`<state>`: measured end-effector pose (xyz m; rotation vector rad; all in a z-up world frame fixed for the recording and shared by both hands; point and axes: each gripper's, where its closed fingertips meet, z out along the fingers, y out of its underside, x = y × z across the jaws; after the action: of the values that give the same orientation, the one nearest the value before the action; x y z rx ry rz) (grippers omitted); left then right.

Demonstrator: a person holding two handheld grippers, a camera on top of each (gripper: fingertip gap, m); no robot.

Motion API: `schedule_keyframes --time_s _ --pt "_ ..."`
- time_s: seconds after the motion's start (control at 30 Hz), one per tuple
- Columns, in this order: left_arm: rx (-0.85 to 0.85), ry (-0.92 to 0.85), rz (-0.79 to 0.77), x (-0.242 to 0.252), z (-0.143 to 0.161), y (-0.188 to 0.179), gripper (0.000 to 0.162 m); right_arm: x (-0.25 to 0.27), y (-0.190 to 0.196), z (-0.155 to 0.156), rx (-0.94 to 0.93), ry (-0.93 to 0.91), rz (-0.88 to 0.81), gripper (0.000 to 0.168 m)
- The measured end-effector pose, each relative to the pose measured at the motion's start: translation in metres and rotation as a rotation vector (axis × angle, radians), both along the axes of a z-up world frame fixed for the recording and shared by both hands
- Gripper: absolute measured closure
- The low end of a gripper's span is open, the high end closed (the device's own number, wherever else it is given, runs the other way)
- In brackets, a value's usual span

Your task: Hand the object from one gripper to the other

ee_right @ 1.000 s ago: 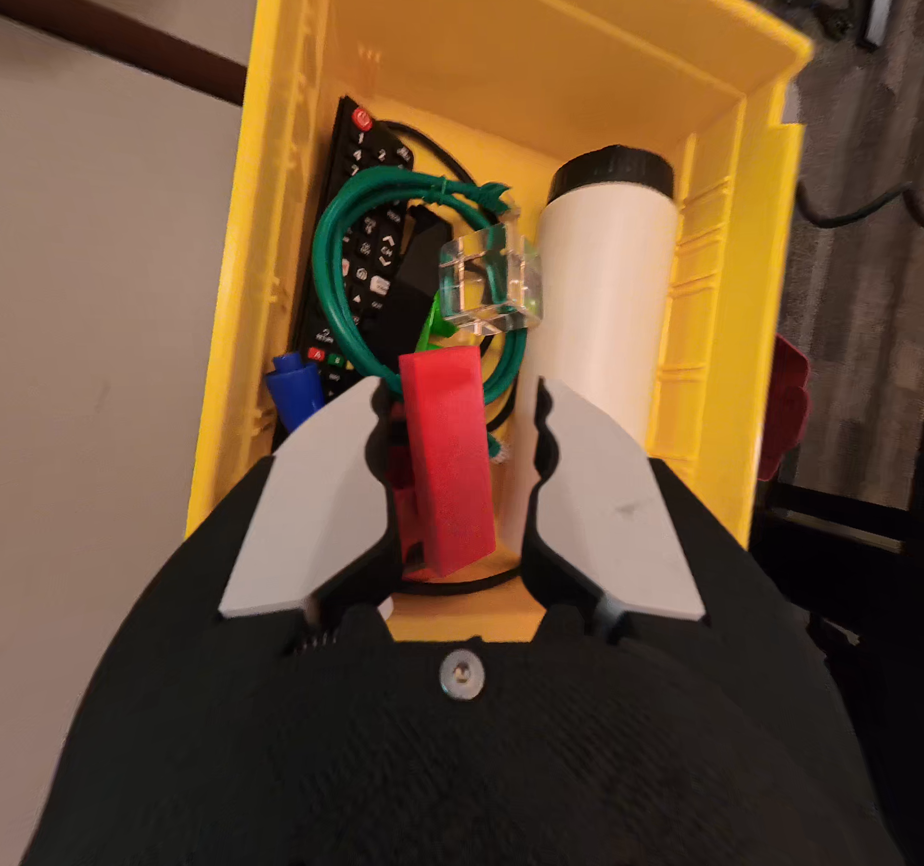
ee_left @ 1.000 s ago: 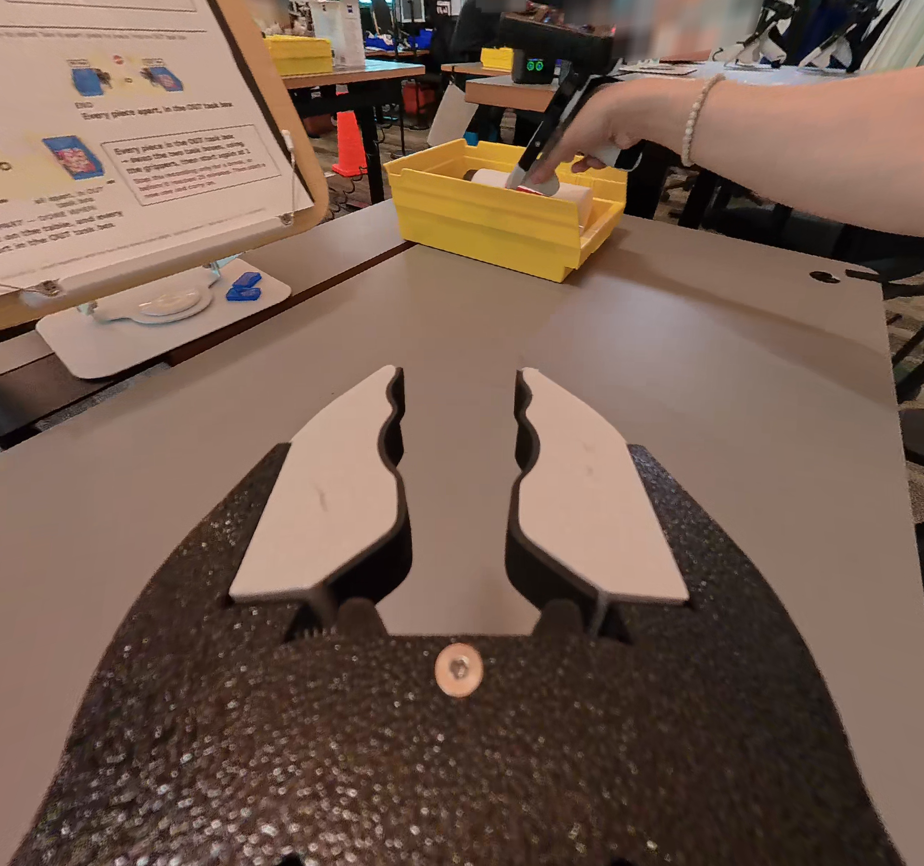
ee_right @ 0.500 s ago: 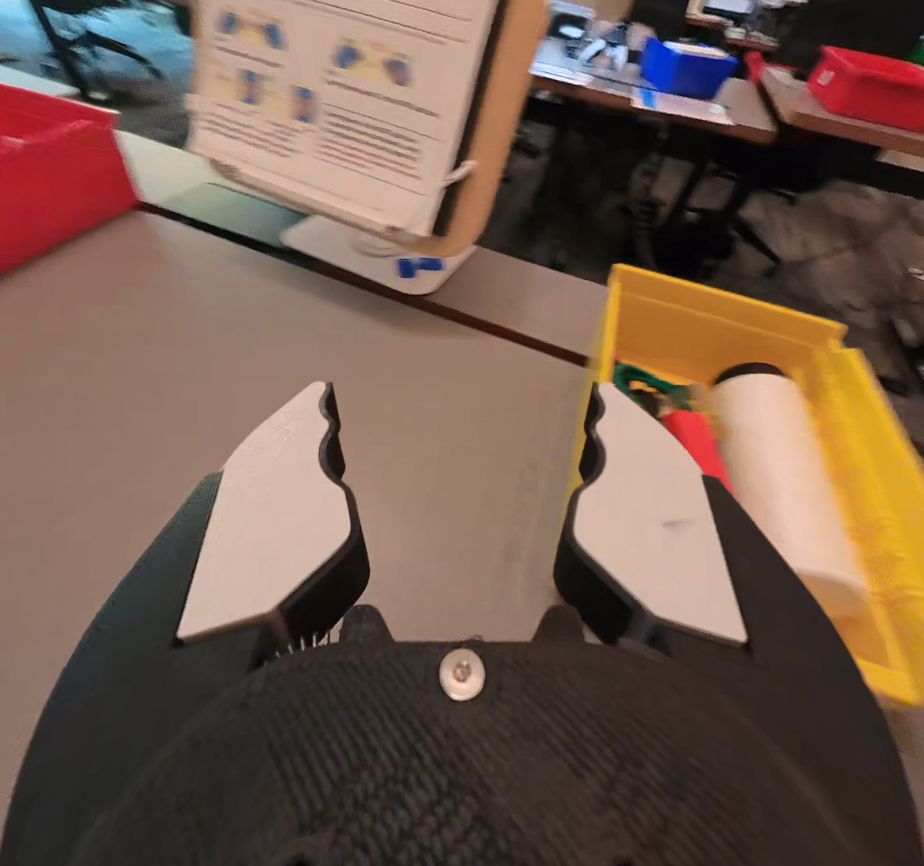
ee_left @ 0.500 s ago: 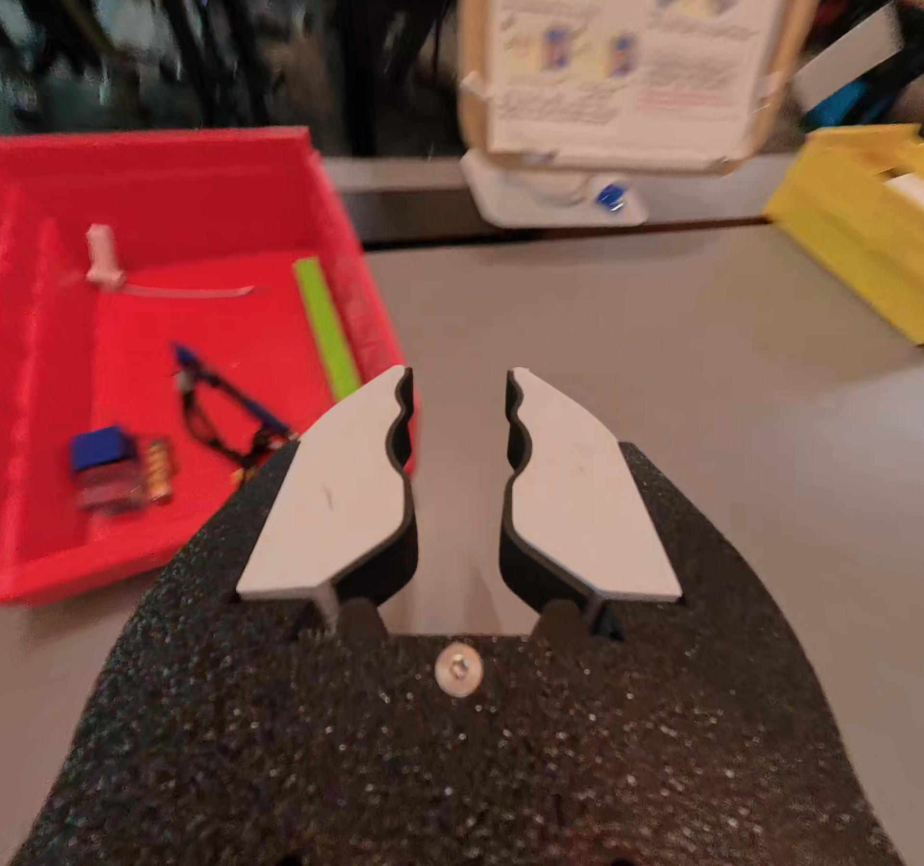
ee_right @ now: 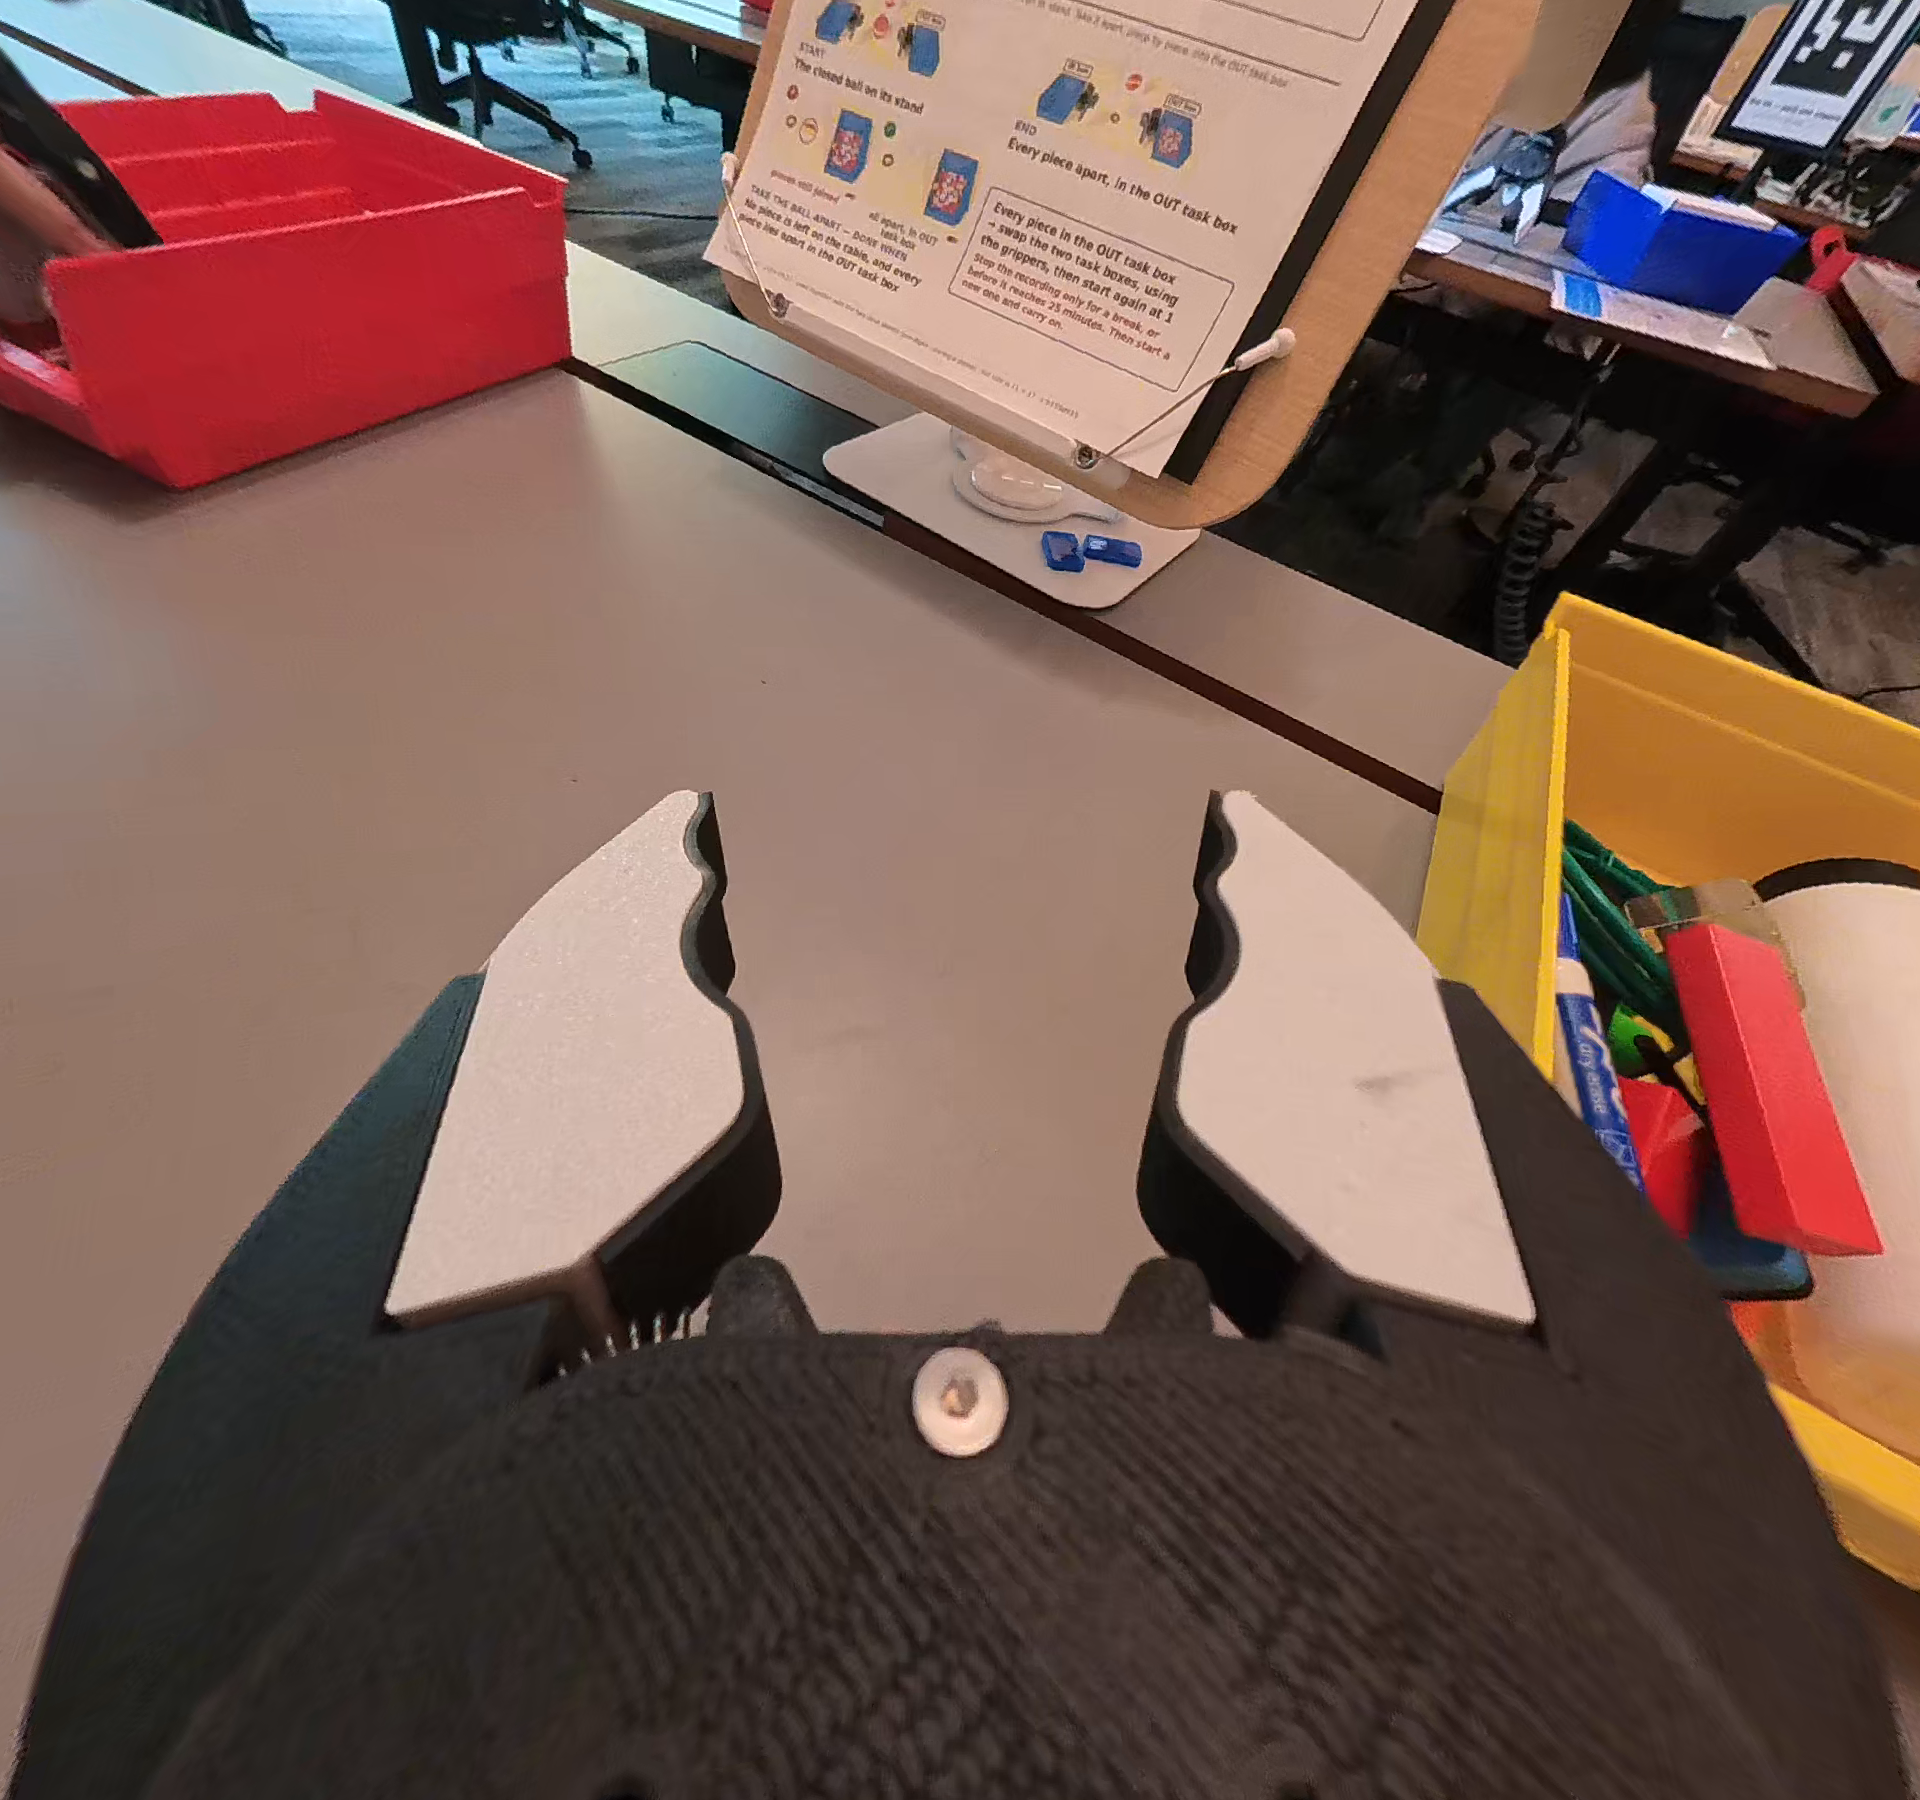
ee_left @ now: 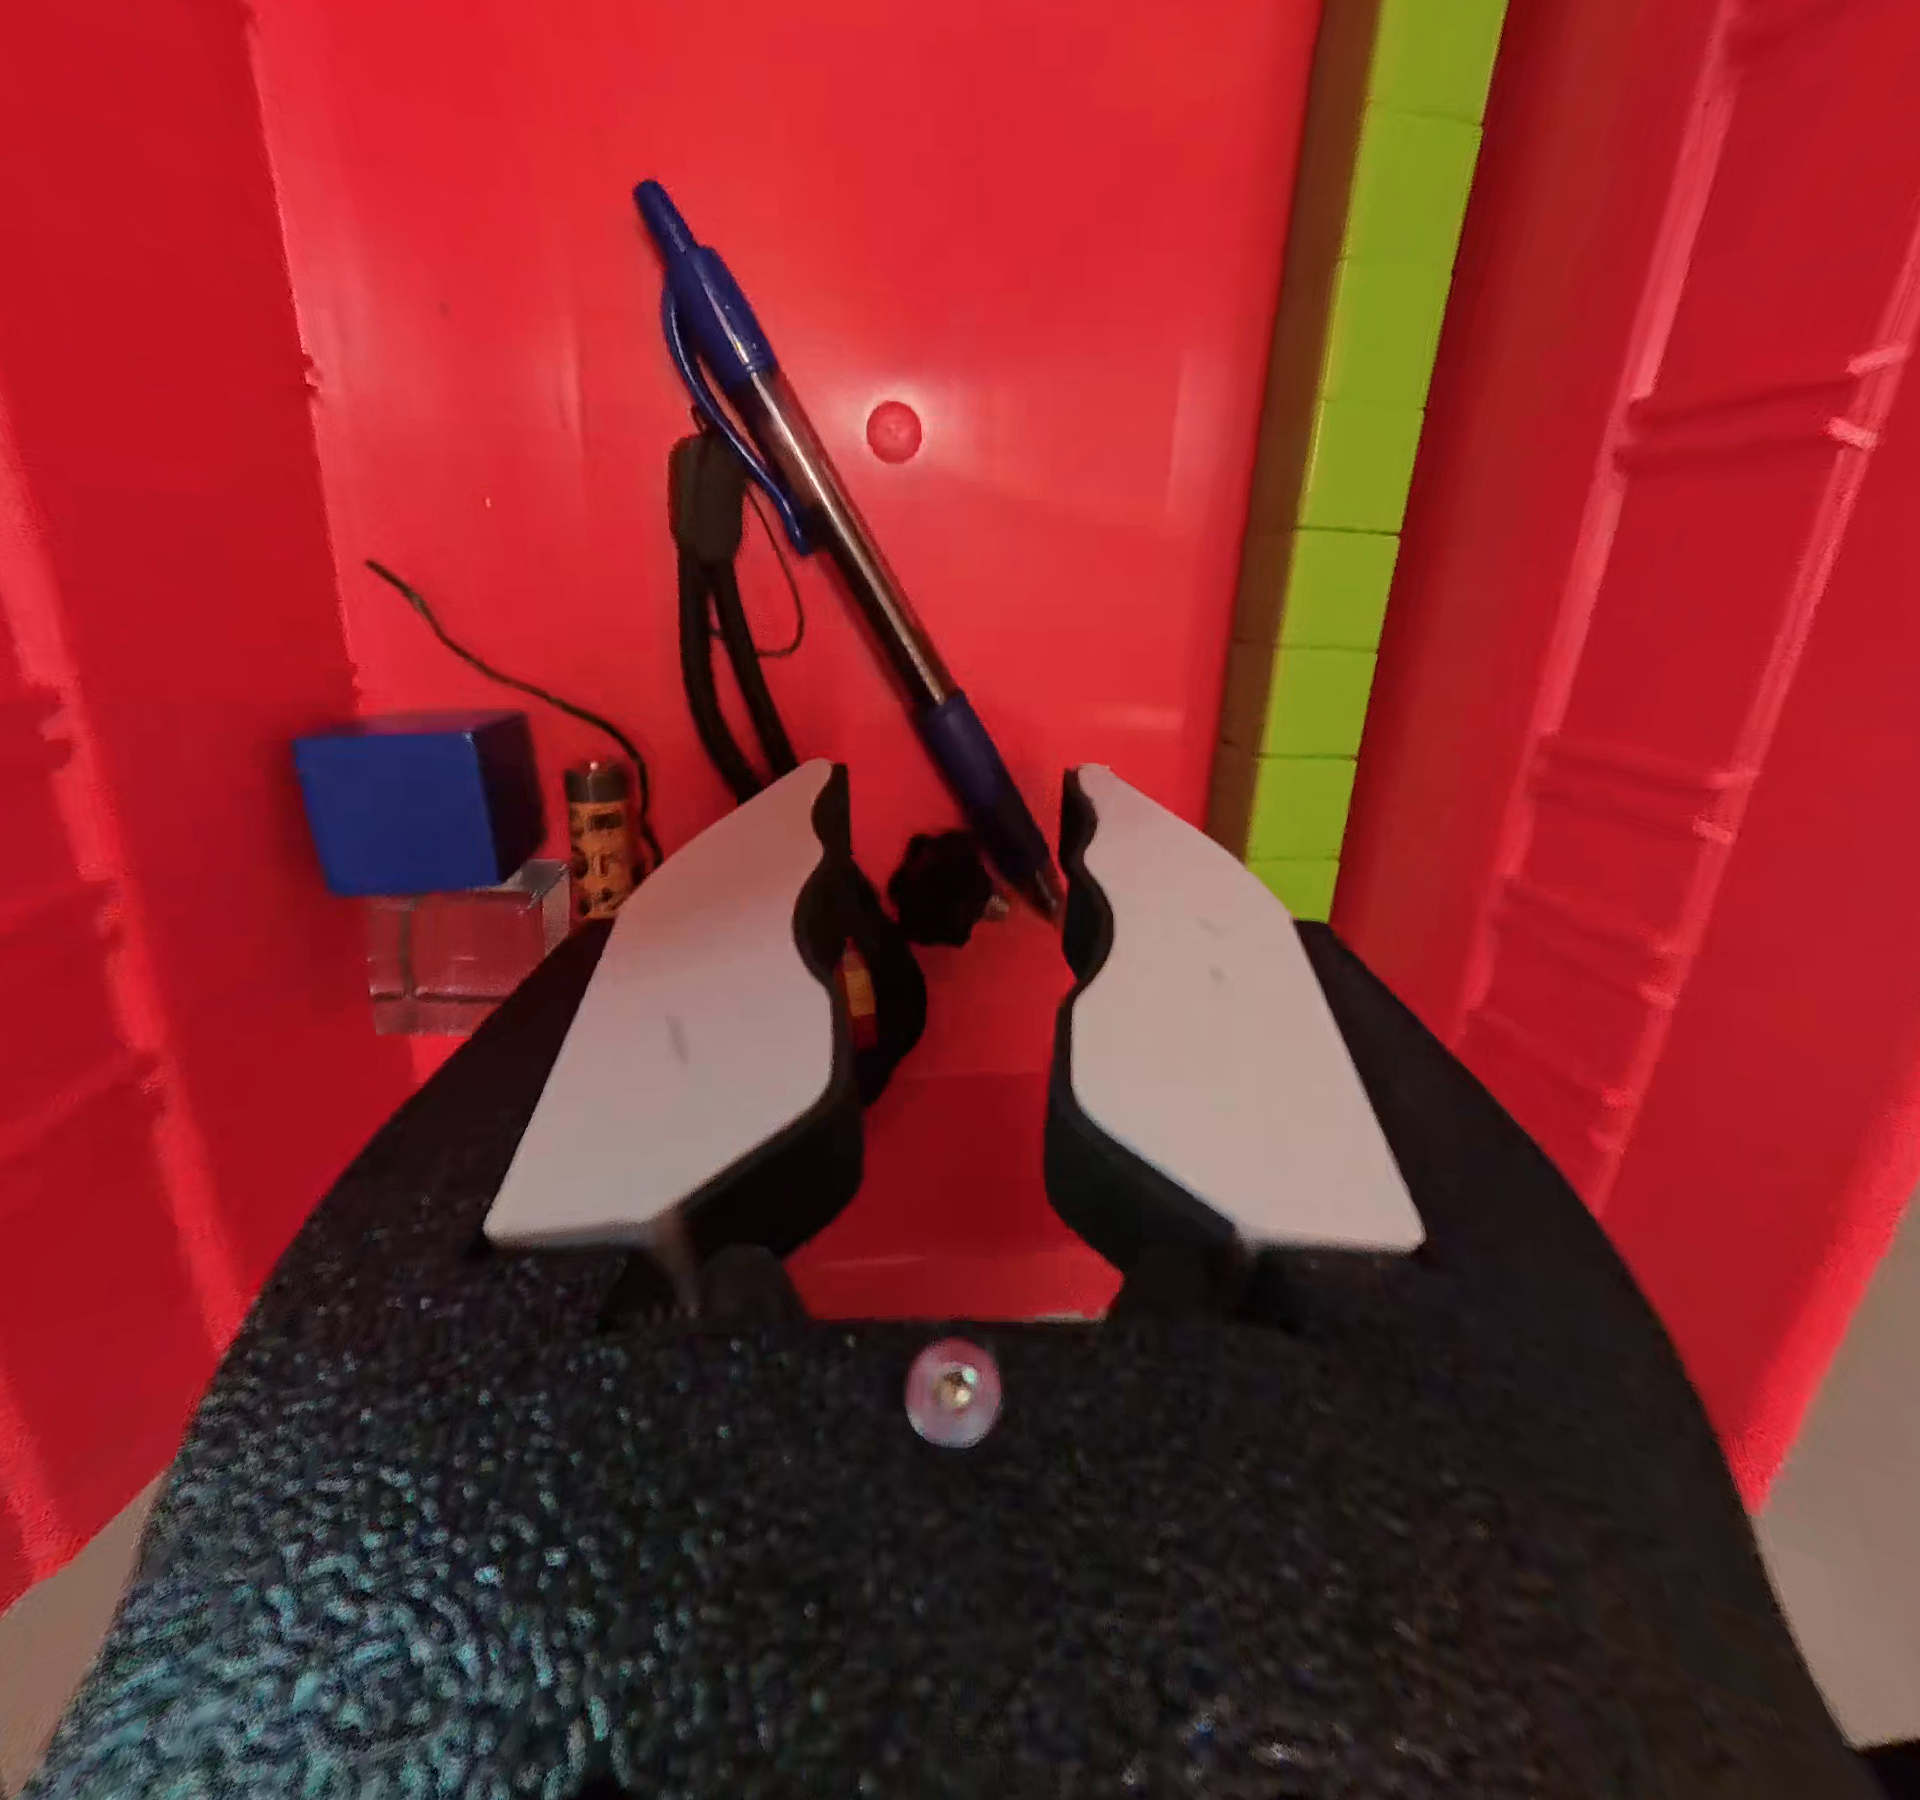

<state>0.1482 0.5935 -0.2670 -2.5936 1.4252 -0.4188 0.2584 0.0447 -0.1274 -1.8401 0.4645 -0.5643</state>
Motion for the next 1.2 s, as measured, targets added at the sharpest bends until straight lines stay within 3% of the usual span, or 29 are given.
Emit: schedule_keyframes --time_s 0.23,0.27,0.3,0.43,0.53,0.7,0.8,0.9,1.1,1.2 --pt "0.071 0.103 0.018 -0.002 -0.016 0.004 0.129 0.0 -0.008 -0.001 0.009 0.021 0.008 0.081" --pt "0.084 0.101 0.006 -0.001 -0.016 0.004 0.132 0.0 -0.008 -0.001 0.013 0.023 0.007 0.081" --pt "0.088 0.08 -0.022 0.001 -0.016 0.001 0.145 -0.001 -0.007 0.0 0.022 0.025 0.013 0.081" --pt "0.179 -0.001 -0.115 0.006 -0.015 -0.001 0.15 -0.008 0.002 0.001 0.036 0.037 0.052 0.082" --pt "0.276 -0.13 -0.179 0.016 0.012 -0.004 0.15 -0.014 0.008 0.001 0.023 0.029 0.074 0.081" --pt "0.383 -0.458 -0.269 0.025 0.101 -0.029 0.151 -0.028 0.024 0.009 0.071 0.039 0.13 0.082" --pt "0.353 -0.763 -0.399 0.023 0.166 -0.087 0.151 -0.047 0.043 0.019 0.121 0.025 0.205 0.082" --pt "0.258 -0.983 -0.606 0.01 0.202 -0.174 0.151 -0.072 0.065 0.035 0.219 0.033 0.288 0.084" --pt "-0.092 -1.252 -0.942 -0.029 0.198 -0.359 0.151 -0.125 0.097 0.063 0.427 0.09 0.419 0.096" --pt "-0.293 -1.336 -1.06 -0.048 0.188 -0.424 0.151 -0.141 0.098 0.066 0.446 0.057 0.432 0.107"
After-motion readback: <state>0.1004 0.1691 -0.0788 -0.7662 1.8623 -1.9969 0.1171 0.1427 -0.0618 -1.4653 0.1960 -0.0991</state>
